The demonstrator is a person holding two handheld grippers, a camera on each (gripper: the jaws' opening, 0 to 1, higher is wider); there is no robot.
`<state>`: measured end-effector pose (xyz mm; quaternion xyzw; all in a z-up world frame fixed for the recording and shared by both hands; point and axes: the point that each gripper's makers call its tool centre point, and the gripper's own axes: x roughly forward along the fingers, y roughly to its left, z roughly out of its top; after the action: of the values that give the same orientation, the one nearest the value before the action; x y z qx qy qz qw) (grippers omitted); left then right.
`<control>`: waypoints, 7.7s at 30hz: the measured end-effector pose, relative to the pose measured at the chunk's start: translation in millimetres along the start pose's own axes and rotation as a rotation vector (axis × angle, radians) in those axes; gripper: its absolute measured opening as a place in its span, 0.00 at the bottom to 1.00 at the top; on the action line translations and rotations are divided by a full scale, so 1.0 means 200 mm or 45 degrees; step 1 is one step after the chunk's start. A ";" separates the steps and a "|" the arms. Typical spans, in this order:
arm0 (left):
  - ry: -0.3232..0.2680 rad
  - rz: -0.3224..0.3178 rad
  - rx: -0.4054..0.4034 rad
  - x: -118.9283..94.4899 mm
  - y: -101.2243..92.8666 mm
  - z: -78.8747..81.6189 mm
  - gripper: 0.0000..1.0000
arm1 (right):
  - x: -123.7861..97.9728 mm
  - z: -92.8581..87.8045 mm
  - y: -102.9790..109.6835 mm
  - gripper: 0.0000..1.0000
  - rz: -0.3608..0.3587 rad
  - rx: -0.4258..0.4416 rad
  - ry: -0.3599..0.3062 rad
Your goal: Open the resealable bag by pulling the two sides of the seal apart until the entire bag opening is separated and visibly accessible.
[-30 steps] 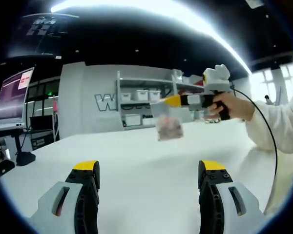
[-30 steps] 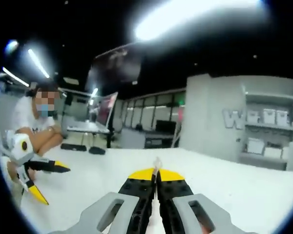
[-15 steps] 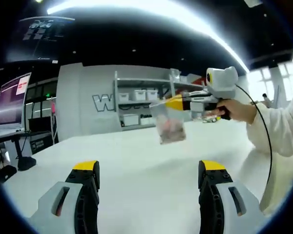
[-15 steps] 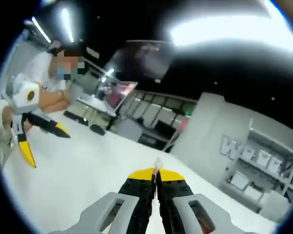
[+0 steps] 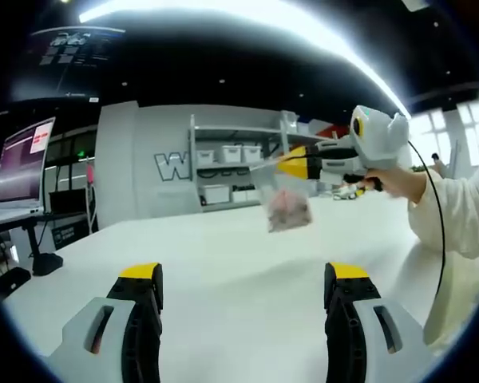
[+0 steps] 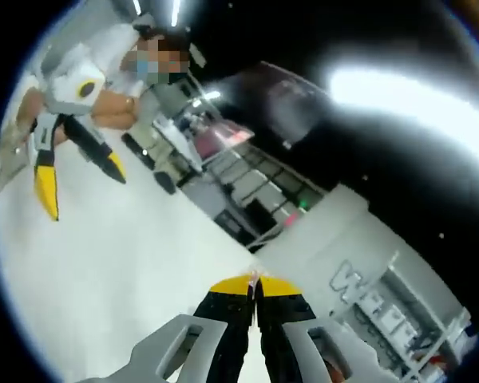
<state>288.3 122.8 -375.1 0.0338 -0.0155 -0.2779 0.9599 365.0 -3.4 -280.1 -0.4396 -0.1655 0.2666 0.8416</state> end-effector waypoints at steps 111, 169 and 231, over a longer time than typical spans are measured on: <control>0.078 -0.024 -0.085 -0.26 -0.08 -0.13 0.76 | -0.64 0.44 0.99 0.20 0.581 1.066 -0.038; 0.091 -0.025 -0.078 -0.29 -0.08 -0.15 0.76 | -0.55 0.33 1.04 0.07 0.513 0.700 0.199; 0.093 -0.072 -0.137 -0.26 -0.13 -0.15 0.73 | -0.54 0.21 1.02 0.00 0.450 0.865 0.230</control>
<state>231.3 131.0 -407.3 -0.0075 0.0355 -0.3040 0.9520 195.4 55.6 -431.3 -0.1796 0.0850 0.4075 0.8913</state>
